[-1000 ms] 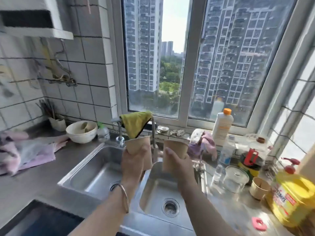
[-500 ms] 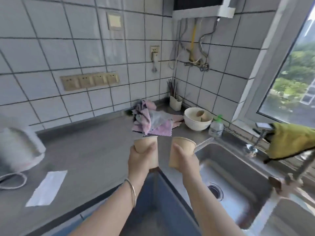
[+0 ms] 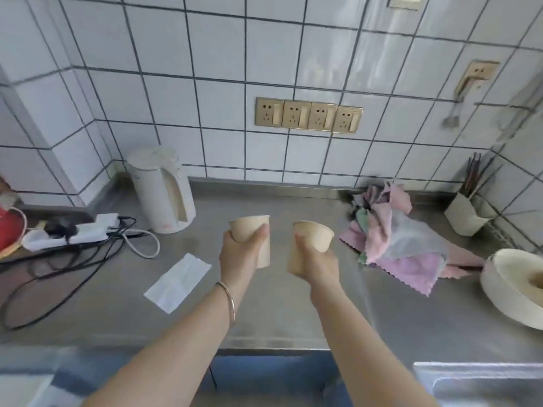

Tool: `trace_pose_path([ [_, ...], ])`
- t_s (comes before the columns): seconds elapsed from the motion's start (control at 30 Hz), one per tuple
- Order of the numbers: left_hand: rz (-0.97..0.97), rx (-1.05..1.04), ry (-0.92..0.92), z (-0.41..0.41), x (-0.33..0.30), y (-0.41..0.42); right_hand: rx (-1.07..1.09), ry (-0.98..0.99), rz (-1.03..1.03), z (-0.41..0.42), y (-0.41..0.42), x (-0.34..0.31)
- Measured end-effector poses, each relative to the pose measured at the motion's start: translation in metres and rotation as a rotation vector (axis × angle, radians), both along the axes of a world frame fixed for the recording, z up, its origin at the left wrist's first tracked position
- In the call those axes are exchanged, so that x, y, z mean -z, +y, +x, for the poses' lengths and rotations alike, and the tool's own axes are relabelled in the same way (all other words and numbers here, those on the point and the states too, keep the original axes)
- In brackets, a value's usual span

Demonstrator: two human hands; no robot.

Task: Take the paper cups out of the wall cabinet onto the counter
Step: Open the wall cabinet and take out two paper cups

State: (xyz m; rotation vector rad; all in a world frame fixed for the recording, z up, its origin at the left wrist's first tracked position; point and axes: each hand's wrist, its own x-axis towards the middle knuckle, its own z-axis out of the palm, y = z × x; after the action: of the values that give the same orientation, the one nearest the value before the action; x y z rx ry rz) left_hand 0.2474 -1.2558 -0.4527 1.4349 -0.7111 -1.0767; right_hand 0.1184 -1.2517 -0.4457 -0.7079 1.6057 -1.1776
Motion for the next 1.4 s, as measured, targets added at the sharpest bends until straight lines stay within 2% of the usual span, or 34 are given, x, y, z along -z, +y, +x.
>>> trace_pose_path([
  [0.2,0.039,-0.060,-0.016,0.053,0.016,-0.085,-0.090,-0.015,0.017,0.053,-0.091,0.017],
  [0.57,0.169,0.083,-0.059,0.107,0.058,-0.232,-0.079,0.009,0.097,0.116,-0.240,0.053],
  [0.73,0.218,0.124,-0.011,0.114,0.085,-0.281,-0.145,0.097,0.112,0.121,-0.289,0.075],
  [0.83,0.197,0.082,0.000,0.116,0.102,-0.304,-0.188,0.127,0.110,0.121,-0.316,0.093],
  [0.97,0.173,0.092,-0.110,0.115,0.131,-0.328,-0.206,0.161,0.034,0.120,-0.347,0.123],
  [1.07,0.147,0.010,-0.165,0.115,0.146,-0.337,-0.231,0.141,-0.003,0.117,-0.358,0.137],
  [1.2,0.117,-0.066,-0.281,0.112,0.162,-0.352,-0.301,0.230,-0.022,0.116,-0.375,0.148],
  [1.4,0.117,-0.147,-0.331,0.112,0.176,-0.364,-0.313,0.307,-0.003,0.118,-0.386,0.161],
])
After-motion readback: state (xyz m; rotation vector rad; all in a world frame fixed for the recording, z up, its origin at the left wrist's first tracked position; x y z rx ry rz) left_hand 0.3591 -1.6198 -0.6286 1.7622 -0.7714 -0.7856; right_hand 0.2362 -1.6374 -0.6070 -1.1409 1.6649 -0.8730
